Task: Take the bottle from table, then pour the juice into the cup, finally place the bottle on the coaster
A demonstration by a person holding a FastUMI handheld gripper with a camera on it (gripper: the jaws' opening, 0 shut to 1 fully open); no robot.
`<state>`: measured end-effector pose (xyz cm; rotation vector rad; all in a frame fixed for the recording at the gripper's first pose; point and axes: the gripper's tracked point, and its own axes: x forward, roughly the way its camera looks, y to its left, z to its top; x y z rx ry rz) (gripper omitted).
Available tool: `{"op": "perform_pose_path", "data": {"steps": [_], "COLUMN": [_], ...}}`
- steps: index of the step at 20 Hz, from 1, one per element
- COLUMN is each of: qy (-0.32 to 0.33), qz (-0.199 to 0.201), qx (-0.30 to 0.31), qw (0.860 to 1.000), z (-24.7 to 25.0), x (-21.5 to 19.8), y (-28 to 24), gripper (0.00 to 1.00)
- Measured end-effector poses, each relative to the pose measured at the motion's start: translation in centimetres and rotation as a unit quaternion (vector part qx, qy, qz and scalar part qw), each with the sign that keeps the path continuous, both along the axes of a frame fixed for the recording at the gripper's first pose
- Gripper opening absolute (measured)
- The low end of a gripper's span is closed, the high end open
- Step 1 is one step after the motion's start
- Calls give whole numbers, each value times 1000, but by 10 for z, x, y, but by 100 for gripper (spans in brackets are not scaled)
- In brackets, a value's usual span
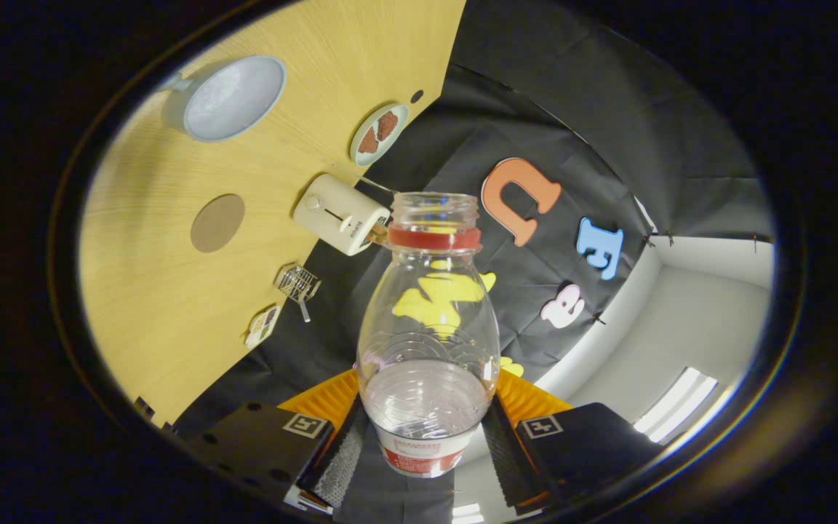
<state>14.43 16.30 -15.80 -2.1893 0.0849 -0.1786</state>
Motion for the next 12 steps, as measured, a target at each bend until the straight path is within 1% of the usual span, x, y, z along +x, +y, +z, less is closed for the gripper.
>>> {"op": "perform_pose_path", "data": {"steps": [7,12], "qy": [-1,-5], "qz": [6,9], "qx": [-10,-7], "qw": [1000,1000], "z": [2,6], "x": [-1,-2], "y": [4,6], "gripper": [82,82]}}
